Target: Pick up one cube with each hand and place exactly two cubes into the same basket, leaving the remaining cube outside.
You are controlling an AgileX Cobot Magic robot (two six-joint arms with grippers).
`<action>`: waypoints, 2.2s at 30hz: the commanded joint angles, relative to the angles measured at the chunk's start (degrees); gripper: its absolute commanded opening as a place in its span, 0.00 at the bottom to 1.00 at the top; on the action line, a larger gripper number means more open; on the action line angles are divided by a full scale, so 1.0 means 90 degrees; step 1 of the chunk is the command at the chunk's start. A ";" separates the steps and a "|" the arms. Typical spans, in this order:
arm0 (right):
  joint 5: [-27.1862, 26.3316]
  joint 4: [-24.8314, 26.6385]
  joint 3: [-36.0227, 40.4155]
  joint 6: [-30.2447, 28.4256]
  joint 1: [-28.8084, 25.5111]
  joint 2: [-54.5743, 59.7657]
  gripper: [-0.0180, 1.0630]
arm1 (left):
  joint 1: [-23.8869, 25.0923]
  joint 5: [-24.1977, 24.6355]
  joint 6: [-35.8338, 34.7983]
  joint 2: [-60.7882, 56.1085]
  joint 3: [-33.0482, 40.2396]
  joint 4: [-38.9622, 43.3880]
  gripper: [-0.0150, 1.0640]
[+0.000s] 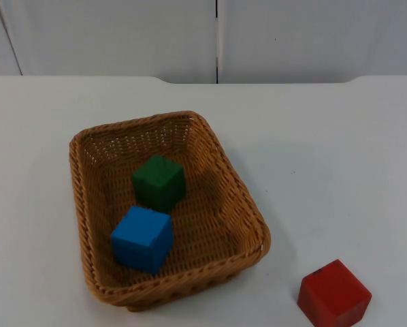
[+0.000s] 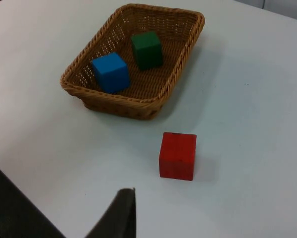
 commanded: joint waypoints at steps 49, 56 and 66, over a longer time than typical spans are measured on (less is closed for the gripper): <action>-0.0094 0.0014 0.0039 -0.0022 -0.2741 -0.0011 0.99 | -0.0027 -0.0070 -0.0004 -0.0025 0.0036 0.0076 0.94; -0.0094 0.0014 0.0039 -0.0022 -0.3584 -0.0011 0.99 | -0.0027 -0.0070 -0.0004 -0.0025 0.0036 0.0076 0.94; -0.0094 0.0030 0.0039 -0.0022 -0.4002 -0.0011 0.99 | -0.0027 -0.0070 -0.0004 -0.0025 0.0036 0.0076 0.94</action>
